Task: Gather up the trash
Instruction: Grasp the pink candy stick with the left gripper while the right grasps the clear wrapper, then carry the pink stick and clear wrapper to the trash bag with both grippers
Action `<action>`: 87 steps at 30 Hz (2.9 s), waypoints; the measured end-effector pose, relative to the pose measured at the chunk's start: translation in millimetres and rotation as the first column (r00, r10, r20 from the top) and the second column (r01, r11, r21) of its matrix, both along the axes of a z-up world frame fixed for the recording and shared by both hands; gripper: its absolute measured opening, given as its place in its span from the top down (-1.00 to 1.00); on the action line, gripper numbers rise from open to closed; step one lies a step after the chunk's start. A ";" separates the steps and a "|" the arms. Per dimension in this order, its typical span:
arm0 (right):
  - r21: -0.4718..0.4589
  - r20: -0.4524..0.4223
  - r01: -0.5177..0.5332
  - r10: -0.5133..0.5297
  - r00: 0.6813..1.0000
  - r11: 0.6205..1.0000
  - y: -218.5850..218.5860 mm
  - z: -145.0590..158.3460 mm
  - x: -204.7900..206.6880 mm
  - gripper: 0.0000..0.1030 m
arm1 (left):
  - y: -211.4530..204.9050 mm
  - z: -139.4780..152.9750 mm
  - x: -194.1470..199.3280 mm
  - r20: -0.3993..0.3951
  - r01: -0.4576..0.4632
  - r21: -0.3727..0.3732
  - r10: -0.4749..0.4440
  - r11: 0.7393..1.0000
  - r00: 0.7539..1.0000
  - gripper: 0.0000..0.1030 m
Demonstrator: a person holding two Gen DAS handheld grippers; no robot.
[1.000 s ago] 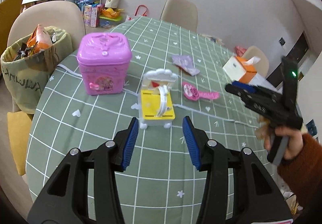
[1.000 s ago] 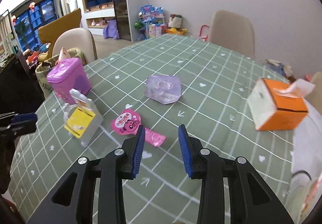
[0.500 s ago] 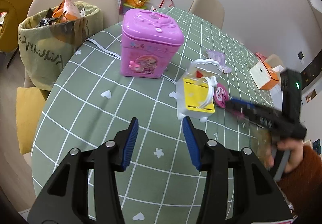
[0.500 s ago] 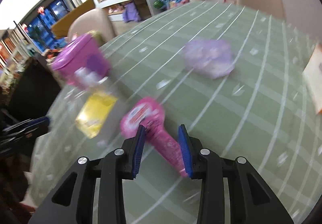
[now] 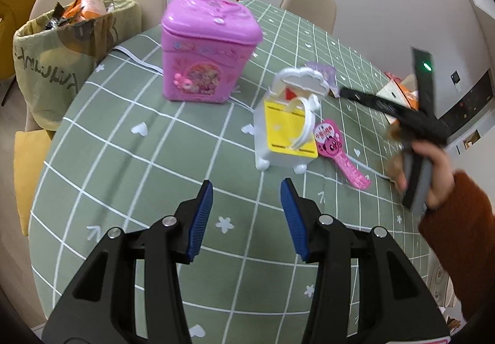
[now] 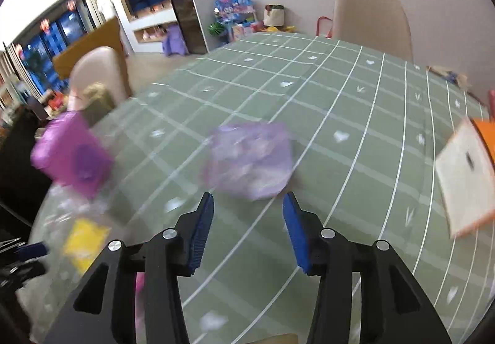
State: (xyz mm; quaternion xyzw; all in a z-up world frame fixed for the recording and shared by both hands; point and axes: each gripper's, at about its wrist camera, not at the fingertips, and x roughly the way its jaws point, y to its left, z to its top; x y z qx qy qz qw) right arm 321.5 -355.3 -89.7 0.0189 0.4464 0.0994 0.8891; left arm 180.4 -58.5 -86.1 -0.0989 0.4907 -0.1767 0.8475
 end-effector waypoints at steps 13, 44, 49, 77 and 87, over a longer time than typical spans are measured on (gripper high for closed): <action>0.057 -0.018 -0.025 0.026 0.999 0.998 -9.3 -8.4 10.4 0.93 | -69.4 -7.1 -6.7 -0.073 0.099 -0.079 -0.105 0.992 0.992 0.16; 0.084 0.001 -0.015 0.015 1.000 0.996 -19.6 30.5 -124.2 0.93 | -50.9 -15.0 -41.3 -0.135 0.232 0.062 -0.222 0.971 0.966 0.27; 0.070 -0.001 -0.026 0.026 1.000 0.997 -12.1 32.7 -130.1 0.93 | -48.6 -14.3 -32.3 -0.127 0.128 0.042 -0.122 0.991 0.984 0.14; -0.046 0.136 -0.196 0.200 0.970 0.980 96.5 137.6 -157.1 0.93 | 47.0 84.7 -27.7 0.118 0.018 -0.021 -0.015 1.000 0.993 0.74; -0.094 0.286 -0.252 0.268 0.920 0.963 171.7 213.1 -147.4 0.93 | 121.4 158.3 -25.3 0.311 -0.031 -0.011 0.033 0.999 0.950 0.74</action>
